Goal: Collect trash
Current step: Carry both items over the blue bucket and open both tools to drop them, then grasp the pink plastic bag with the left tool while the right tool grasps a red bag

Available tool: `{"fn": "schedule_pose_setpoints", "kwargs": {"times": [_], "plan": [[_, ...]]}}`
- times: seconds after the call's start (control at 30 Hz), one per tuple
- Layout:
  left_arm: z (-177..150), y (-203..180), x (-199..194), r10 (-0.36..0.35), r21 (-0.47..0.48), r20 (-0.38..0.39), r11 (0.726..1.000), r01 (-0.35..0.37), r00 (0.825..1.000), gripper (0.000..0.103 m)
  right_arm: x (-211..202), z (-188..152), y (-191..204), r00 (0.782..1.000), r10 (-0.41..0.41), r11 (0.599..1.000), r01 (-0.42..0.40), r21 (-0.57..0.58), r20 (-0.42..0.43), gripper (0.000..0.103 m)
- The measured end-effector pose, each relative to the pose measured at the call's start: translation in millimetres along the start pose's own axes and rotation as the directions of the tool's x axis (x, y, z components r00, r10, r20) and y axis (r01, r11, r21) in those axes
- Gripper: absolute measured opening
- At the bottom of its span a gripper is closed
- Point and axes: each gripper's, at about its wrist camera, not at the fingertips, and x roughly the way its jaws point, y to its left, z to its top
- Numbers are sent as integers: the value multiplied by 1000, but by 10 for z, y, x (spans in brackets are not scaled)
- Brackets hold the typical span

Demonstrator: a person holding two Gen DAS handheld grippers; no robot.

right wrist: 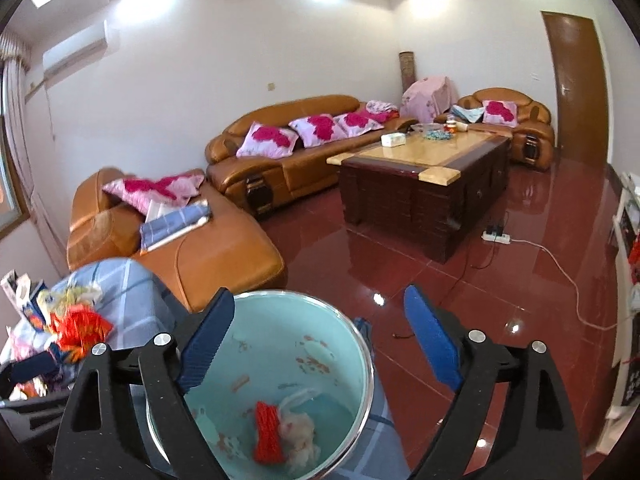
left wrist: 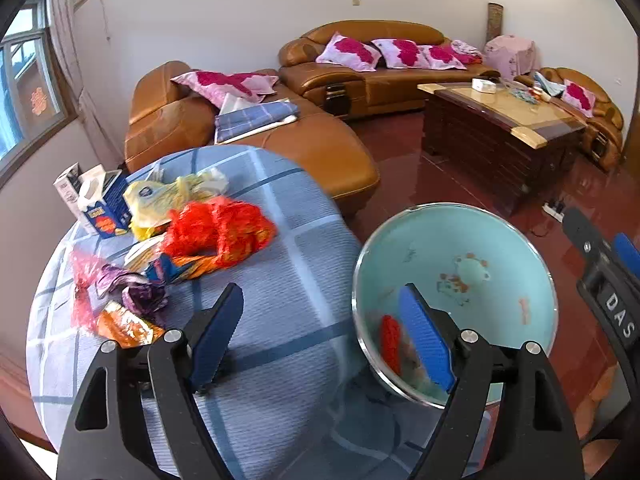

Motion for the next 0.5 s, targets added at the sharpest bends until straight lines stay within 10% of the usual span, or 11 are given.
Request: {"fn": "schedule_pose_setpoints", "kwargs": {"times": [0.5], "plan": [[-65,590,45,46,-92,-26,995,-48,999,80,-41,-82,458,993,65,992,-75,-98,-97,86]]}}
